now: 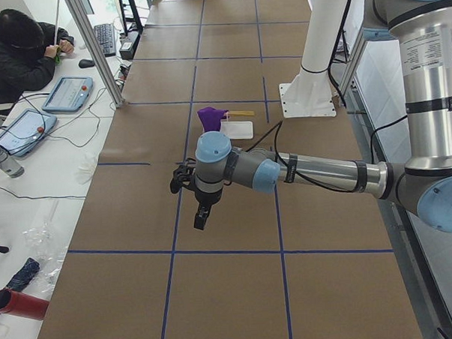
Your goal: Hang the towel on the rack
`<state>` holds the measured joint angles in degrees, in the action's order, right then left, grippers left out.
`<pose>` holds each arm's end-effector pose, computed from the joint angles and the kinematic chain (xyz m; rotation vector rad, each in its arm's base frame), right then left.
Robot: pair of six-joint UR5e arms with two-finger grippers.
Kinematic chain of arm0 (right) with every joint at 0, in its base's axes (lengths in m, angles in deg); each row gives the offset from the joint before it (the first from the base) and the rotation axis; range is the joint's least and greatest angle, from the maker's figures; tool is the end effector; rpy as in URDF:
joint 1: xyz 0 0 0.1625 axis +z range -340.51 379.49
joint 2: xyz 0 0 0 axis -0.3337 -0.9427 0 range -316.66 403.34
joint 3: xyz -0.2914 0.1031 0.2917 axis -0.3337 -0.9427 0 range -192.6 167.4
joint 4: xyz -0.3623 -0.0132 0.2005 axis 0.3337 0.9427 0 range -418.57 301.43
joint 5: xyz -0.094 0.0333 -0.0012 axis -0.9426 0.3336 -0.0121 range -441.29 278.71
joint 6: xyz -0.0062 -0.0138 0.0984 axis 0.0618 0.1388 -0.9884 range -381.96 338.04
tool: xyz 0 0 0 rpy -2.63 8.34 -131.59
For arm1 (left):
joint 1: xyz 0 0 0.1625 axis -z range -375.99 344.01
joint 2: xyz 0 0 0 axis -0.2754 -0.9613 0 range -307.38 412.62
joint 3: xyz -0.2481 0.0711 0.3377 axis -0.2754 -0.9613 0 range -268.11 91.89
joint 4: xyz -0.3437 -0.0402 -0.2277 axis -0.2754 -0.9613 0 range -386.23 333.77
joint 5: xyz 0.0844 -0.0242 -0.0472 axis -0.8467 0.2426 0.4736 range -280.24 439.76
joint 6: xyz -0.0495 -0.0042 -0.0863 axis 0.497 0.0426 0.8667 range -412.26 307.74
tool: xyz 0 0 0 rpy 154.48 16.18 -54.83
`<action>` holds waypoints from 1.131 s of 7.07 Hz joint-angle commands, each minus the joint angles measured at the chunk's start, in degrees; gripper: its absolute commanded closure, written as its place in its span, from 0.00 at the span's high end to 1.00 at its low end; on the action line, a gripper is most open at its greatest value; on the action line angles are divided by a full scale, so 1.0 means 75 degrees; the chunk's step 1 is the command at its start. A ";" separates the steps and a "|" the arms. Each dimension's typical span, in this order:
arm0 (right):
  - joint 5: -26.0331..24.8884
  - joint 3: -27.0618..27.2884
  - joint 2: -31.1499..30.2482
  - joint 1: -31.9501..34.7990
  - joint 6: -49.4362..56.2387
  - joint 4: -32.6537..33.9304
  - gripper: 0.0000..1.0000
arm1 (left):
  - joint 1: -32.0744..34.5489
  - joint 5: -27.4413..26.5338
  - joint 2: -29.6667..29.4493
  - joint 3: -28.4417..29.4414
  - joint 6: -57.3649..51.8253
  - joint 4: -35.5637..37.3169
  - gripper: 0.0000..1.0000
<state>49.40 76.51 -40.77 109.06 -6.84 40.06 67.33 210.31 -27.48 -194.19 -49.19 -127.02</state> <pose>0.0645 -0.5297 0.6327 0.0307 -0.7135 -0.2373 -0.0176 -0.4392 0.5823 0.2229 0.7246 0.1647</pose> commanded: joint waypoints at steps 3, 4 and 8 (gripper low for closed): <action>0.0001 0.0001 0.0000 -0.0001 -0.0013 -0.0048 1.00 | 0.0422 0.0804 0.0015 0.0573 -0.0034 0.0150 1.00; 0.0001 0.0001 0.0000 -0.0001 -0.0036 -0.0048 1.00 | 0.0434 0.0804 0.0074 0.0434 -0.0034 0.0138 1.00; 0.0013 0.0048 0.0023 -0.0001 -0.0048 -0.0048 1.00 | 0.0446 0.0640 0.0074 0.0410 -0.0046 0.0126 1.00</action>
<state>49.43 76.77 -40.67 109.05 -7.13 39.70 70.61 215.31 -26.94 -190.89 -49.53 -126.07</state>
